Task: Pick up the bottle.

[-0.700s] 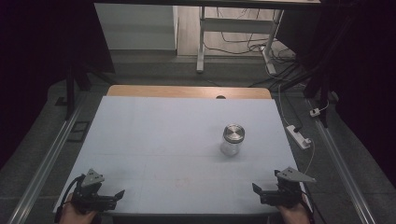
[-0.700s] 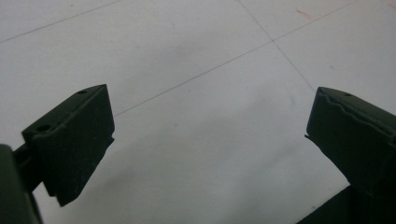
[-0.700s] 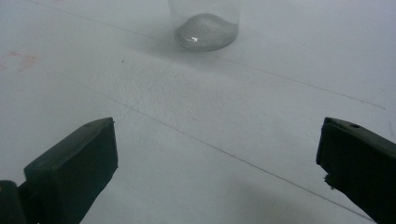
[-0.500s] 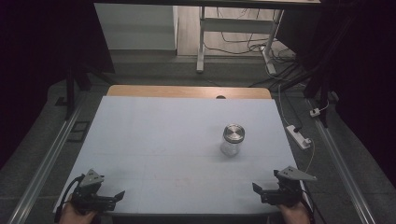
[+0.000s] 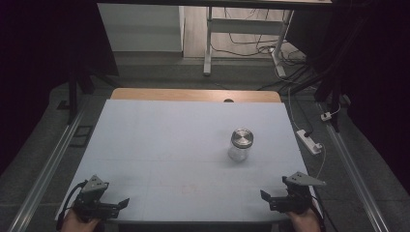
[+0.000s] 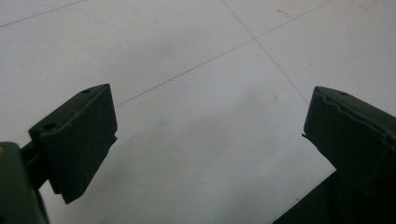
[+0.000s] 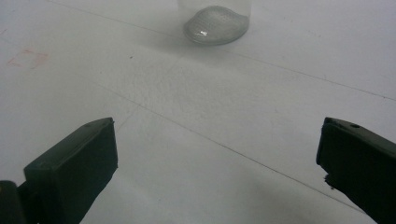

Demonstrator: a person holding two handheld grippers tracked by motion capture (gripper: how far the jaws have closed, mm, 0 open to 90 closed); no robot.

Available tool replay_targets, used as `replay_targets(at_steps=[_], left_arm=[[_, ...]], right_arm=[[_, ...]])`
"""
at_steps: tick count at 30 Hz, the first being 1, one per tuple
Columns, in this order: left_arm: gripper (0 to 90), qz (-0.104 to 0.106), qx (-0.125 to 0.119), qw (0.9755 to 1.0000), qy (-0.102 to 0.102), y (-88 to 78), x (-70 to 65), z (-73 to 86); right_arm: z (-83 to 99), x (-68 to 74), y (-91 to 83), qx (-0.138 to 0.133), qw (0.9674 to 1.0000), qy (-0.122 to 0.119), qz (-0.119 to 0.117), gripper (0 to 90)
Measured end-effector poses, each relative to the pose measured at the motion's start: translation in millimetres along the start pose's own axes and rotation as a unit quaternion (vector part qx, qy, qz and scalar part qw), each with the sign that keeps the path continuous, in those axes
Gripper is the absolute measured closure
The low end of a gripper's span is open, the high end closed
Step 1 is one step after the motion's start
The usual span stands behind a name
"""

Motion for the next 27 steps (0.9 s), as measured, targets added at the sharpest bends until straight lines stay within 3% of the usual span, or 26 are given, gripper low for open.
replay_targets(at_steps=[14,27], left_arm=[[3.7,0.006,-0.002,1.0000,0.000,-0.5,-0.4,0.0],[3.7,0.005,0.000,1.0000,-0.004,-0.7,0.0,1.1]], right_arm=[[-7.5,4.5,-1.1,-0.015,0.9998,-0.012,-0.006,0.0],[-14.7,12.7,6.5,-0.020,0.9988,-0.031,-0.033,0.0]])
Point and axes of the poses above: each handheld gripper's, and its own axes: y roughly forward along the jaws, z roughly out of its underside, x roughly to its left, the point moved 8 cm from there along y, roughly forward along the jaws, and after that the axes turned 7 degrees about -z, right-handed, at the moved point
